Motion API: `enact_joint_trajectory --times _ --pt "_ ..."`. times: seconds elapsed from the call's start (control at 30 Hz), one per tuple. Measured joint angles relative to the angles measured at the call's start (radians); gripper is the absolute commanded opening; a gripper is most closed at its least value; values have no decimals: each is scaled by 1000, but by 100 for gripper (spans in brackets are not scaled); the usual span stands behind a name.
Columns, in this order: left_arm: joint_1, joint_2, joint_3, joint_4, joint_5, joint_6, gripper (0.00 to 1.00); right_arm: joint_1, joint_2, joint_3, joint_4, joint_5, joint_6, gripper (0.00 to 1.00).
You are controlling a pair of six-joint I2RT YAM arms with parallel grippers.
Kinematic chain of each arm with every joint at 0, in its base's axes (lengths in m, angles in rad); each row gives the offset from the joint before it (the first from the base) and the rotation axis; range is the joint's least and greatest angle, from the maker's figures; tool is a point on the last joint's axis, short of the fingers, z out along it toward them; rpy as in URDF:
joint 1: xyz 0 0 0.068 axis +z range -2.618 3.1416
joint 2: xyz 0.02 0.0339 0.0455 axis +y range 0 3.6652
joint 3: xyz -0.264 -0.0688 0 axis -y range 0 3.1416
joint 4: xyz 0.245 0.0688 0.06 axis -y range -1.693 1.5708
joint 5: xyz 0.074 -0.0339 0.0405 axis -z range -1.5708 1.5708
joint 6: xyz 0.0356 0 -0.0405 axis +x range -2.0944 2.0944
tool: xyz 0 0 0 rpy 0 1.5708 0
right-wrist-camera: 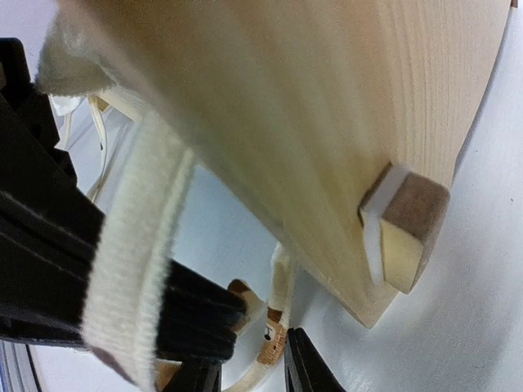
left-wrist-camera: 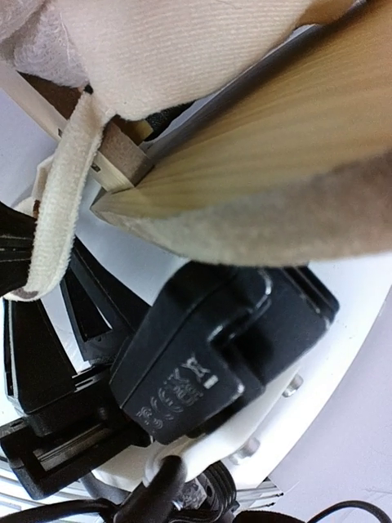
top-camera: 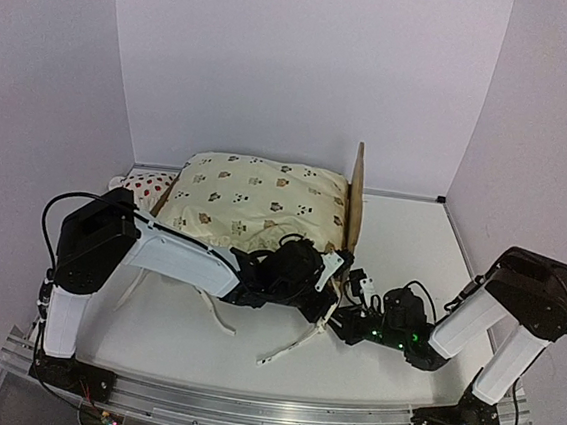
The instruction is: Set up the pet bed
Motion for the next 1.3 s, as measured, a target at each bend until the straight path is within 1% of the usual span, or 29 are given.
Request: enact_joint_trajectory --times 0.43,0.63,0.7,0.9,1.03,1.2,1.3 --pt "2 -12 -7 0 14 -28 0 5 0 -11 105 -20 -32 45" --pt "6 -25 -7 4 32 -72 0 9 6 -14 144 -20 -43 45" --pt "6 -31 -9 9 37 -87 0 9 8 -14 154 -19 -43 42" --pt "6 -42 -11 18 52 -118 0 9 8 -14 175 -4 -48 21" --pt "6 -43 -11 25 54 -125 0 10 8 -14 179 14 -51 9" --pt "7 -43 -11 27 54 -132 0 16 8 -18 184 30 -43 1" --pt "7 -43 -12 27 54 -132 1 18 10 -22 189 36 -34 0"
